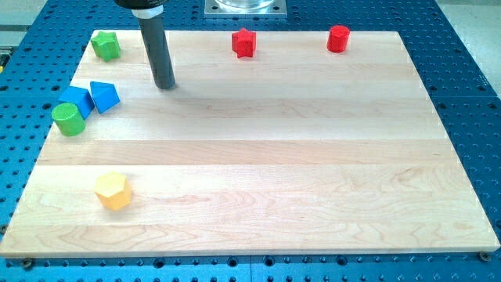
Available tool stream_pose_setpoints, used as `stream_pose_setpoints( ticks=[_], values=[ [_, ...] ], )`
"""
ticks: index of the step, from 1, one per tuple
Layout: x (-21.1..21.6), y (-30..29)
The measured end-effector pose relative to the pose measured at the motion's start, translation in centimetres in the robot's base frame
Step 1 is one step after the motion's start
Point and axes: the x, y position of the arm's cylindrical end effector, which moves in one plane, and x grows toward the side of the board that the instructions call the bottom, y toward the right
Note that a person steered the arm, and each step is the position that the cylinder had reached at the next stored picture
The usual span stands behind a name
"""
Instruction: Move the triangle diagonally to the green star
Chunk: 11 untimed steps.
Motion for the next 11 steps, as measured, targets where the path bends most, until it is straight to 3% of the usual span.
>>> stream_pose_setpoints(
  ticks=[2, 5, 7, 8, 10, 11],
  values=[
    [0.0, -3.2],
    [1.7, -12.7],
    [5.5, -2.6],
    [6.3, -1.2],
    [5.0, -5.8],
    [8.9, -6.3]
  ],
)
